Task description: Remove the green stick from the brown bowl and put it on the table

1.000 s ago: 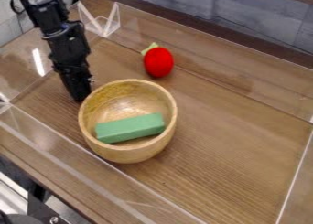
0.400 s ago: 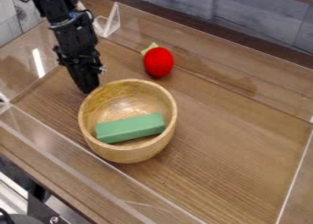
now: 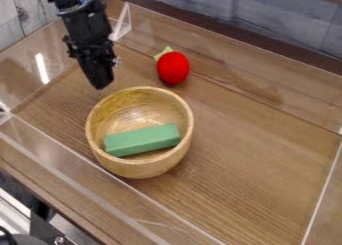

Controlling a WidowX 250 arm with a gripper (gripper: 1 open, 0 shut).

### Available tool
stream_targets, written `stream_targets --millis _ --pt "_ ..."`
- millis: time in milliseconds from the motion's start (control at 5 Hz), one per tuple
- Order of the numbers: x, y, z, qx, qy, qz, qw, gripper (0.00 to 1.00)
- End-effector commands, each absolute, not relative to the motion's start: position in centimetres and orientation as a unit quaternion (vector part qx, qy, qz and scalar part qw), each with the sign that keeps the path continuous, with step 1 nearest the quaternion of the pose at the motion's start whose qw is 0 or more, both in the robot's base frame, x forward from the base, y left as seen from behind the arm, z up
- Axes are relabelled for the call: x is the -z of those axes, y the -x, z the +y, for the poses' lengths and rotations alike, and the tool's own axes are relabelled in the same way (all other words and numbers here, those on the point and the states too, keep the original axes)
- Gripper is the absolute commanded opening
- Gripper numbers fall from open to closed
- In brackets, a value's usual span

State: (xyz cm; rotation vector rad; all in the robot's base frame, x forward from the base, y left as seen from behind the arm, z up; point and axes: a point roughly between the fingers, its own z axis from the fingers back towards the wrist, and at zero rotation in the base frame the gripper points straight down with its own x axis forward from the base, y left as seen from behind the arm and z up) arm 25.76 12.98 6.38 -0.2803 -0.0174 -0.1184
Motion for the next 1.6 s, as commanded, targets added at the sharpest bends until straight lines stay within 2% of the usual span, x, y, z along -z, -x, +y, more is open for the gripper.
stream_targets --millis 0,800,1200,1400 --pt "-7.8 -27.0 12.7 0.076 0.114 -0.043 0.99 0.0" --pt "-4.6 -27.2 11.0 0.054 0.11 -0.043 0.992 0.0" --pt "-5.3 -26.2 7.9 0.037 0.111 -0.048 0.992 0.0" --pt "-6.4 -26.1 6.6 0.058 0.113 -0.048 0.991 0.0"
